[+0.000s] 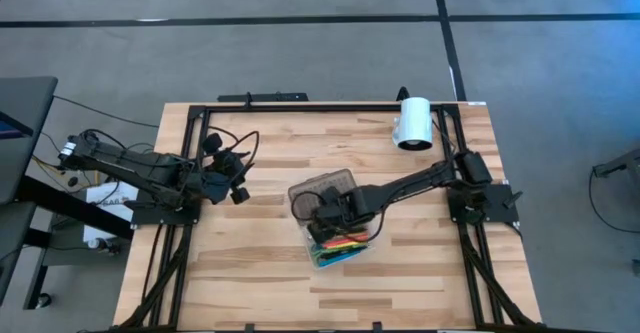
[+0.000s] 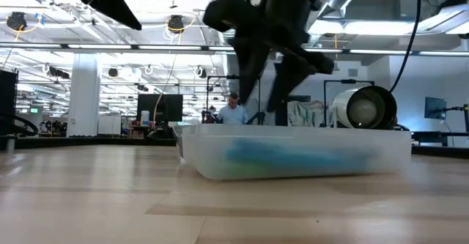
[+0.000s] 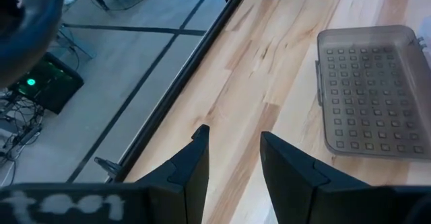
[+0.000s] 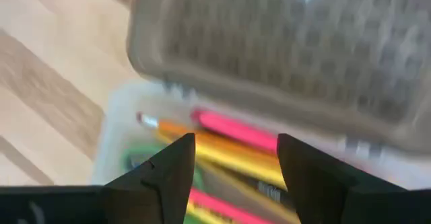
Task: Pick & place school supplies into a supply box
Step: Adjust the supply box
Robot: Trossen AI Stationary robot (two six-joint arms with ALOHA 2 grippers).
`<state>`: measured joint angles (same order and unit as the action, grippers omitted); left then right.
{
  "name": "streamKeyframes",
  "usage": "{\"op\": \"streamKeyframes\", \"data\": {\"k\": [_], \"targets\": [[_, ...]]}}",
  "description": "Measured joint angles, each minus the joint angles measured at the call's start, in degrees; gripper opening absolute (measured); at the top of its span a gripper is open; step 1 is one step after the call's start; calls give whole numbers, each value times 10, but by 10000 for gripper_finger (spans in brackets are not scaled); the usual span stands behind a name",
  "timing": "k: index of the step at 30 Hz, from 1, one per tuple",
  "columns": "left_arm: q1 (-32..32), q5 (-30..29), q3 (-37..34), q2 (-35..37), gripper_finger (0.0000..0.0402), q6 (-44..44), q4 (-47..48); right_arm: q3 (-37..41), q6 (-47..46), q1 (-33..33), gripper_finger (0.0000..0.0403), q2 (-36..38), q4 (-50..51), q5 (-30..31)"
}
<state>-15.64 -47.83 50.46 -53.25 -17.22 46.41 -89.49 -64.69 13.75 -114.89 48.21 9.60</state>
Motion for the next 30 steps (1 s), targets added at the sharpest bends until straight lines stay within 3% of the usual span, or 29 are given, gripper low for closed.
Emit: {"op": "streamKeyframes", "data": {"k": [12, 19, 30], "targets": [[0, -1, 0, 0, 124, -14, 2, 17, 62, -80, 193, -7, -55, 18], [0, 0, 0, 0, 124, -25, 10, 48, 67, -74, 191, -7, -111, -10], [0, -7, 0, 0, 124, -23, 9, 82, 62, -67, 178, -7, -118, -50]]}}
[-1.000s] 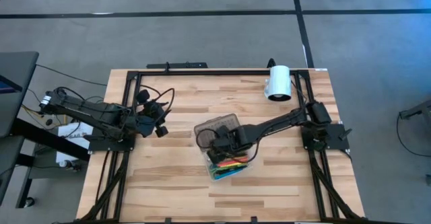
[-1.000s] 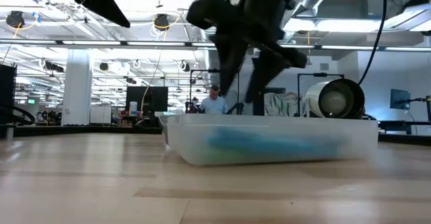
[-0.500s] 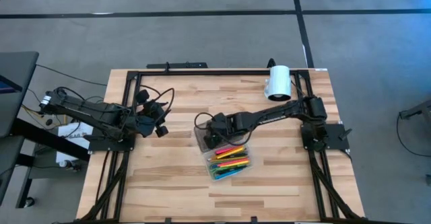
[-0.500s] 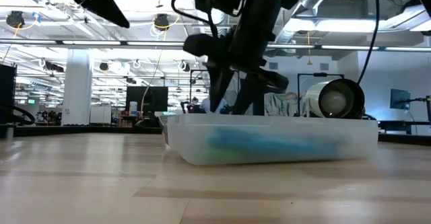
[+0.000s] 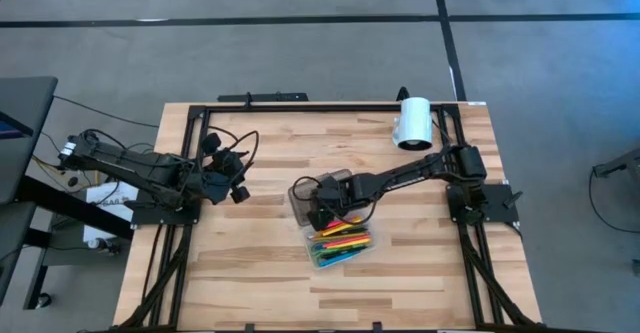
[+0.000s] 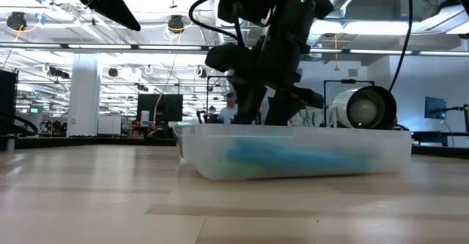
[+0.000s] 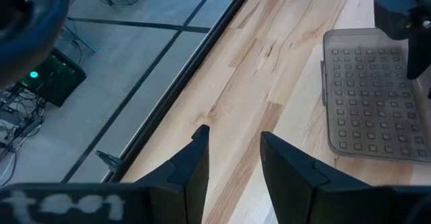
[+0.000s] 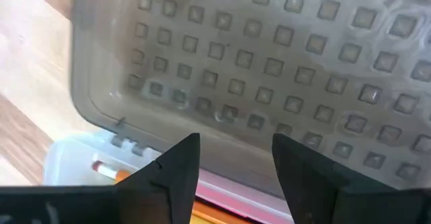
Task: Pick & place school supplies into a supply box
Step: Adjust the supply box
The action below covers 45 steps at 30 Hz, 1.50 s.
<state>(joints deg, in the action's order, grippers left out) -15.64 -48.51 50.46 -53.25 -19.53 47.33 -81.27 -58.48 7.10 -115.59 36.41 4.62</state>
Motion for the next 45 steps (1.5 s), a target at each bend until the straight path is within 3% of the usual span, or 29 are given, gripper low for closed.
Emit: {"op": "streamKeyframes", "data": {"k": [19, 33, 40, 45], "targets": [[-1, 7, 0, 0, 124, -12, -1, 1, 60, 3, 199, 0, 4, -27], [0, 17, 0, 0, 124, -12, -1, 1, 143, 54, 198, 0, 5, -28], [0, 29, 0, 0, 124, -12, -4, 1, -19, 40, 194, 0, 25, -34], [0, 37, 0, 0, 124, -12, -4, 0, -45, 34, 195, 0, 24, -33]]}}
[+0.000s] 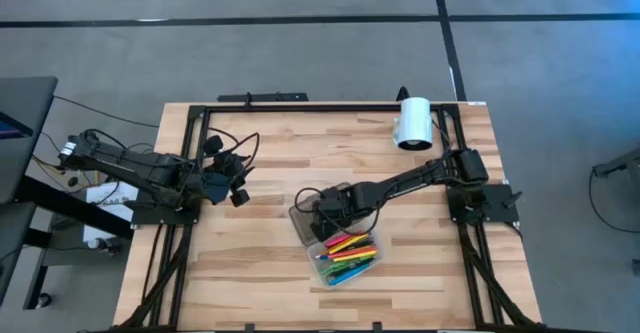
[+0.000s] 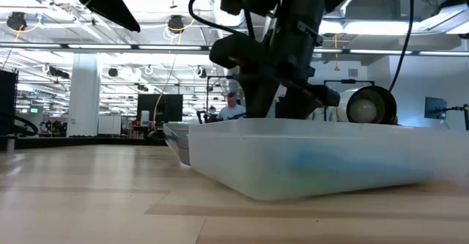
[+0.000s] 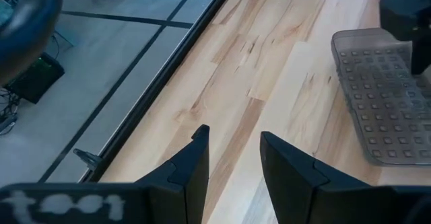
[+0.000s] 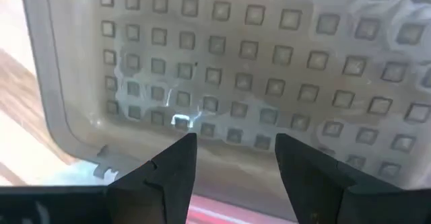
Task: Pick & place school supplies into a supply box
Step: Adjust the supply box
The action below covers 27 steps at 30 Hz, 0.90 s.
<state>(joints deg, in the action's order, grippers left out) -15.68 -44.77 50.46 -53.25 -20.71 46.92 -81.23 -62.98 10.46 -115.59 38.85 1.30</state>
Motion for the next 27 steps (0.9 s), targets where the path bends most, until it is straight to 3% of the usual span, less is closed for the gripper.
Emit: {"op": "streamKeyframes", "data": {"k": [4, 9, 13, 17, 27], "targets": [[0, 0, 0, 0, 124, 2, 0, -1, 1, -1, 191, -27, -2, -14], [0, 1, 0, 0, 124, 5, 2, -13, -8, 0, 190, -70, -31, -96], [0, 6, 0, 0, 124, 5, 11, -20, -13, 8, 191, -72, -34, -66], [-1, 6, 0, 0, 124, 6, 16, -33, 41, 4, 188, -68, -26, -29], [-1, 5, 0, 0, 124, 9, 16, -43, 191, -26, 171, -80, -36, -71]]}}
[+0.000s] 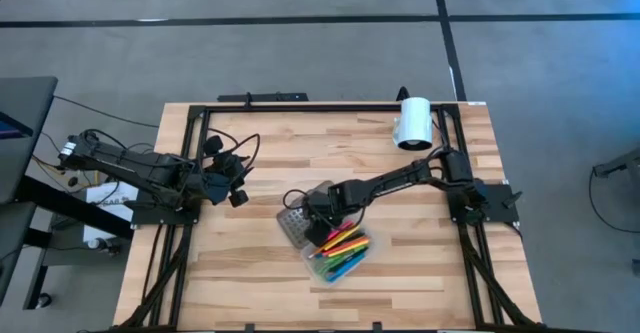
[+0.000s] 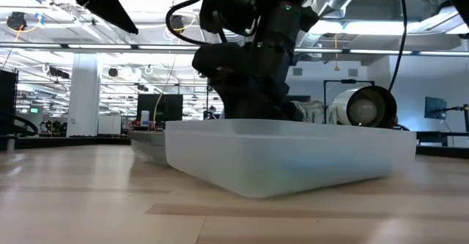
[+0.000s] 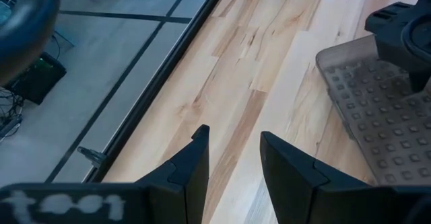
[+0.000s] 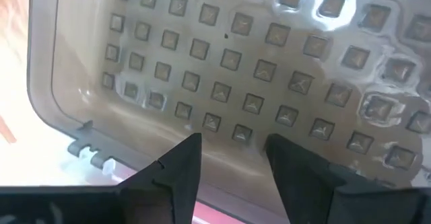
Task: Pick & place school supplies into a supply box
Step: Adjust the supply box
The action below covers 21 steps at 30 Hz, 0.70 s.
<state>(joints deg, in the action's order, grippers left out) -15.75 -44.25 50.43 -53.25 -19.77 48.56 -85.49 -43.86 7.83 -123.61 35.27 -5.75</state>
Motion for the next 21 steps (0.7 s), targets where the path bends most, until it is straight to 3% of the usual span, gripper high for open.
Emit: {"op": "streamKeyframes", "data": {"k": [21], "targets": [[0, -1, 0, 0, 124, 7, 0, -20, 358, 22, 170, -2, 18, -6]]}}
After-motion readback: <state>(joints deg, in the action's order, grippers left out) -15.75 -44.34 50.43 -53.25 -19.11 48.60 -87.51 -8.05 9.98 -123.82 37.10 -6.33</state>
